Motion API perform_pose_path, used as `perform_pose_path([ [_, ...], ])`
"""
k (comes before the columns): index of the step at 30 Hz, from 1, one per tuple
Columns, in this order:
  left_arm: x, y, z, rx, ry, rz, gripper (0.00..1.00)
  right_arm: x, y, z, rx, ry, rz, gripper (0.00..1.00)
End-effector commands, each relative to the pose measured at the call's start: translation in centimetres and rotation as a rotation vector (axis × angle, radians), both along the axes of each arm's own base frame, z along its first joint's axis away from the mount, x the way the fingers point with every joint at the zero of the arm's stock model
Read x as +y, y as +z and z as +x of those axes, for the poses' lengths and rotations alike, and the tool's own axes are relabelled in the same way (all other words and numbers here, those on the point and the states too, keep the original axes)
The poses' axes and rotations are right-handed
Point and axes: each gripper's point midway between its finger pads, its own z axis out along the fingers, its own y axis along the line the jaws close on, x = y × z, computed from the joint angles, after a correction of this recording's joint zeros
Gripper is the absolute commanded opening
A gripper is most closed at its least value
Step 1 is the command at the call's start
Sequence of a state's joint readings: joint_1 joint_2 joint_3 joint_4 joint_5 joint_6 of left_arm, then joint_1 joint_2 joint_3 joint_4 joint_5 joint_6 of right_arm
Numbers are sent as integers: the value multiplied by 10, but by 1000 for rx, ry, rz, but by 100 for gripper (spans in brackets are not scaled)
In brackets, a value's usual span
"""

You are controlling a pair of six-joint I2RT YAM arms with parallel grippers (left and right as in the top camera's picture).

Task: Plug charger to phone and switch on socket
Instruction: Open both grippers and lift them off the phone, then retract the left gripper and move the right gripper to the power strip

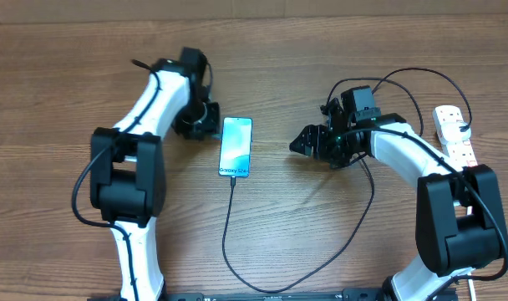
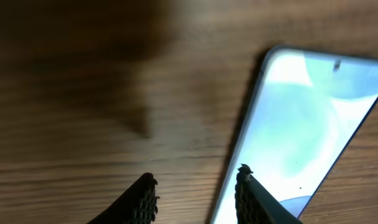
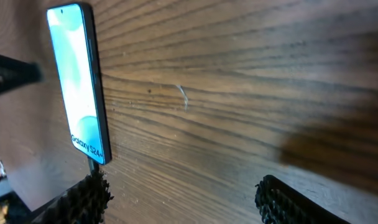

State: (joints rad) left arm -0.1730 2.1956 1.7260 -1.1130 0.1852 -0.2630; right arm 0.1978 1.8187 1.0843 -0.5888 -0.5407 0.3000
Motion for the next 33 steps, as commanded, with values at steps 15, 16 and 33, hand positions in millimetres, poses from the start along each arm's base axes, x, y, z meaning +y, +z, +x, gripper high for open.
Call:
perform_pose_path([
  [15, 91, 10, 19, -6, 250, 23, 65, -102, 94, -3, -50, -273, -468, 100],
  [16, 97, 10, 19, -6, 260, 35, 65, -110, 93, -5, -32, -312, -490, 100],
  [33, 115, 9, 21, -13, 311, 59, 100, -212, 88, -24, 148, -723, -539, 100],
])
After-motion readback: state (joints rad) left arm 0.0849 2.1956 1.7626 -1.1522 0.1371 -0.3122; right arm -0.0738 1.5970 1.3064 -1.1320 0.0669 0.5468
